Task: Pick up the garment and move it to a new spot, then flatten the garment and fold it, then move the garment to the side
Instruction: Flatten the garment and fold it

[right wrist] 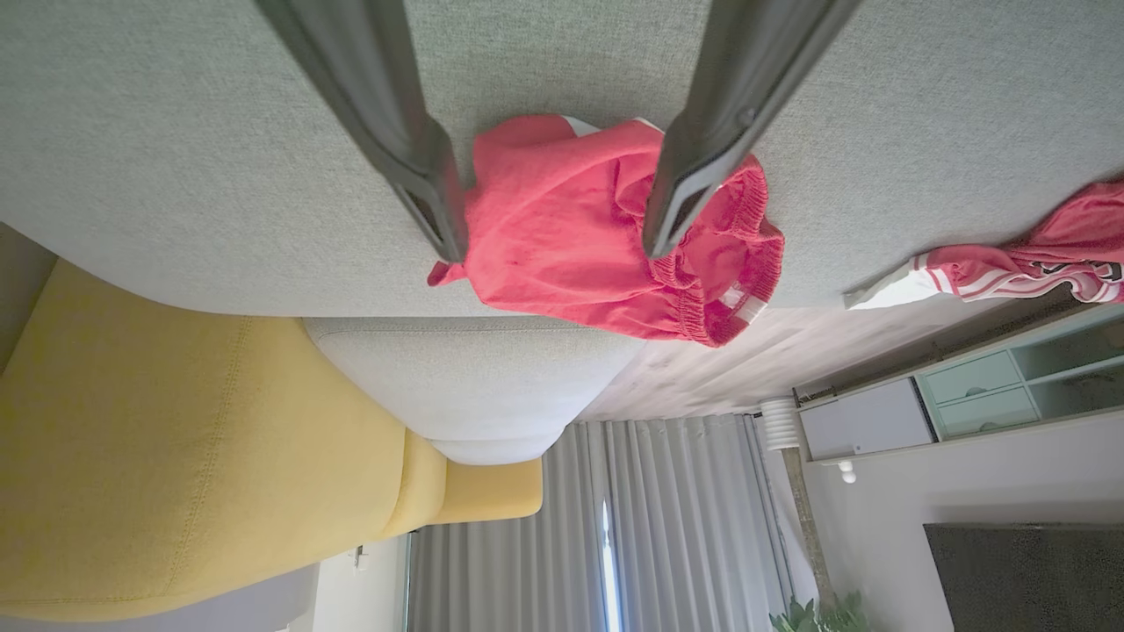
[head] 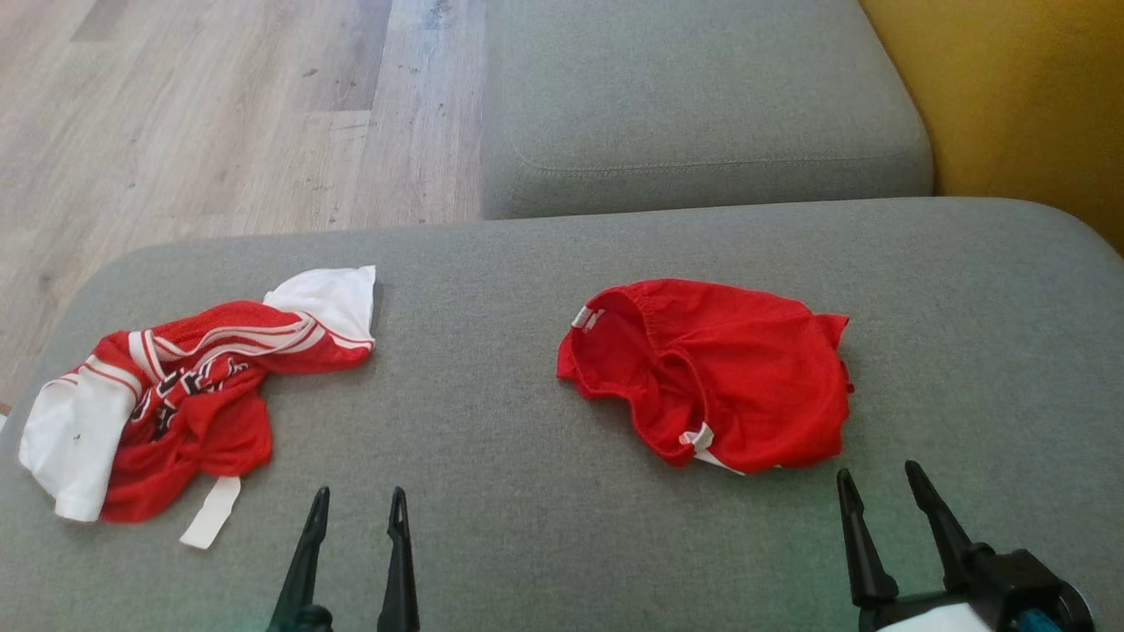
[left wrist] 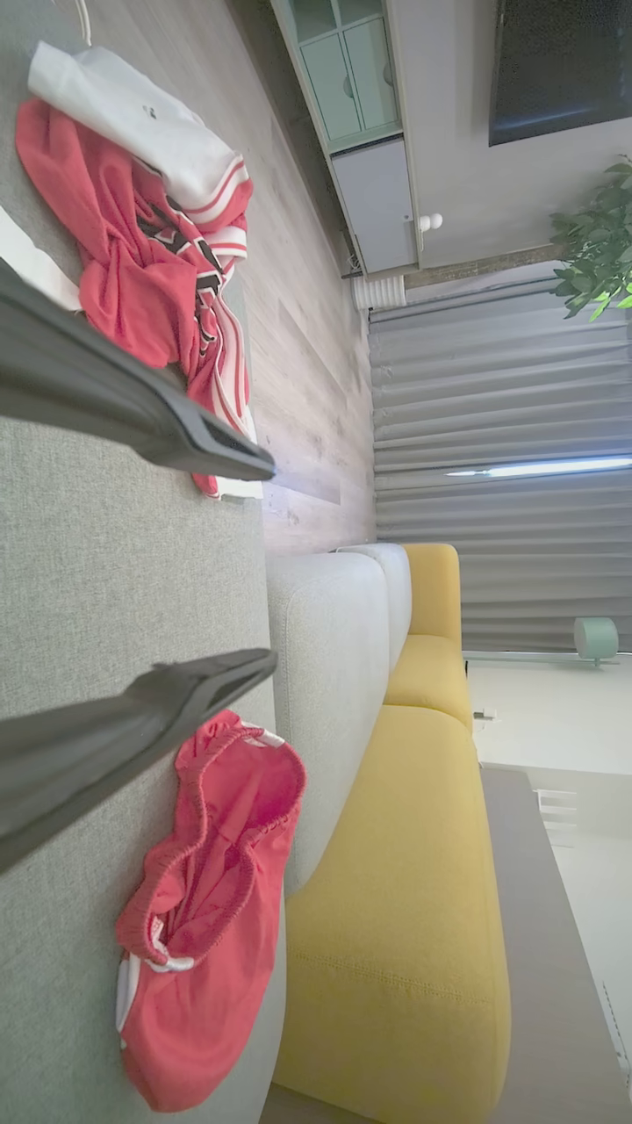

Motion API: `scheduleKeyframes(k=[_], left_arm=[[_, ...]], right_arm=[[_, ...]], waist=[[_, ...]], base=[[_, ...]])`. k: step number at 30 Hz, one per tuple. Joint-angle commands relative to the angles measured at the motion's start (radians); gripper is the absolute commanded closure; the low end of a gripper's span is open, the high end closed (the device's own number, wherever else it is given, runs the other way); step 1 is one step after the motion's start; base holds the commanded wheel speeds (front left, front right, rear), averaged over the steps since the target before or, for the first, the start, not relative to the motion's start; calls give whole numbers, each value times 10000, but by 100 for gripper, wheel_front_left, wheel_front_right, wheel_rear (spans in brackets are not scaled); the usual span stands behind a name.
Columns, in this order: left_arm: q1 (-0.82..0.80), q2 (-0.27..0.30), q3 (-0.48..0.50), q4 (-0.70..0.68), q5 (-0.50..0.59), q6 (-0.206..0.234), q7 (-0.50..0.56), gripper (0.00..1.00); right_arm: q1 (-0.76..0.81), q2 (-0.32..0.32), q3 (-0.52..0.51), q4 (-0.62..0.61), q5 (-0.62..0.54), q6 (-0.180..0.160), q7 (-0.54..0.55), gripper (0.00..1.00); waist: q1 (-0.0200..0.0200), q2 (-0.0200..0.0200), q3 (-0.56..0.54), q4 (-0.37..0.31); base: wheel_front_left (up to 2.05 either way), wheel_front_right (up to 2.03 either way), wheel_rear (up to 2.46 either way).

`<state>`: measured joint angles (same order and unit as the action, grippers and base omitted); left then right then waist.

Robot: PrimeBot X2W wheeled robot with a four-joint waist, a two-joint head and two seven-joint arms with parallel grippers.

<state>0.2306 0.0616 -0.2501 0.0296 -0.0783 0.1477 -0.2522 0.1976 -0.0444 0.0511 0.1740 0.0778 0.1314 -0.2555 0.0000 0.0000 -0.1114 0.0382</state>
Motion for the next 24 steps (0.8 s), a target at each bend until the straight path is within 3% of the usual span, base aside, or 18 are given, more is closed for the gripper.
scheduleKeyframes(k=[1,24], left_arm=[[-390,-112,311,-286,-45,-28,-95,0],[-587,-114,-335,333,-340,-38,-95,0]], right_arm=[[-270,-58,197,-317,-38,-7,-63,0],[-371,-58,193,-386,-265,-7,-63,0]], waist=[[0,0,16,11],[0,0,356,-457]], base=[[0,0,0],[0,0,0]])
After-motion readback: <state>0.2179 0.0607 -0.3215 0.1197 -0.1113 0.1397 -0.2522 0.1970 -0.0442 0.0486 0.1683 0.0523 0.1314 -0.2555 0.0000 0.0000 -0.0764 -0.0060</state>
